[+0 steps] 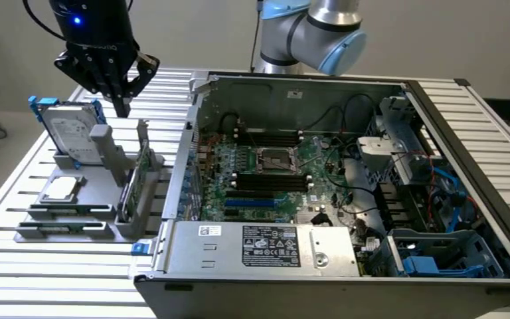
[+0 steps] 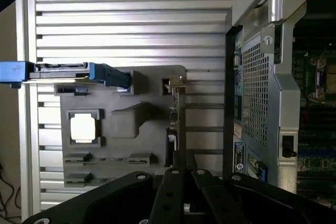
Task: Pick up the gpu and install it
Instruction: 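Reach for the gpu, then pick up the gpu and move the gpu toward the slot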
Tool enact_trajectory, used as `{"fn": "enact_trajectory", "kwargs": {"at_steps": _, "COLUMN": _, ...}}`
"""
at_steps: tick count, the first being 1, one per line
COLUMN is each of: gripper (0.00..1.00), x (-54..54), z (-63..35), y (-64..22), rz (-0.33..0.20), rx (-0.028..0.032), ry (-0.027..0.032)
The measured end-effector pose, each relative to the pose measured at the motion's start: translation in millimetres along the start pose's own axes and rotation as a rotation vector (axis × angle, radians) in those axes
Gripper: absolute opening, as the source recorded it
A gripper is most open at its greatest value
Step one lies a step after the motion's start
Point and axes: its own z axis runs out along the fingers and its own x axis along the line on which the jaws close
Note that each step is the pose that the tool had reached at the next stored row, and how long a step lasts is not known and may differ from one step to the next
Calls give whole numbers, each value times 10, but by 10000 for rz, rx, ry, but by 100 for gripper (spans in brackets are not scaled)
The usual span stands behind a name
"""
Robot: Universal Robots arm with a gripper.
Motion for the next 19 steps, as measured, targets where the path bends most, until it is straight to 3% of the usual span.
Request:
{"fn": "enact_trajectory", "kwargs": {"at_steps": 14, "gripper": 11, "x": 1, "z": 0, "y": 1, "rz": -3, "rx": 0, "ry": 0}}
{"fn": "enact_trajectory", "kwargs": {"at_steps": 19, "gripper": 24, "x": 1, "z": 0, "y": 0, "rz": -4, "rx": 0, "ry": 0}}
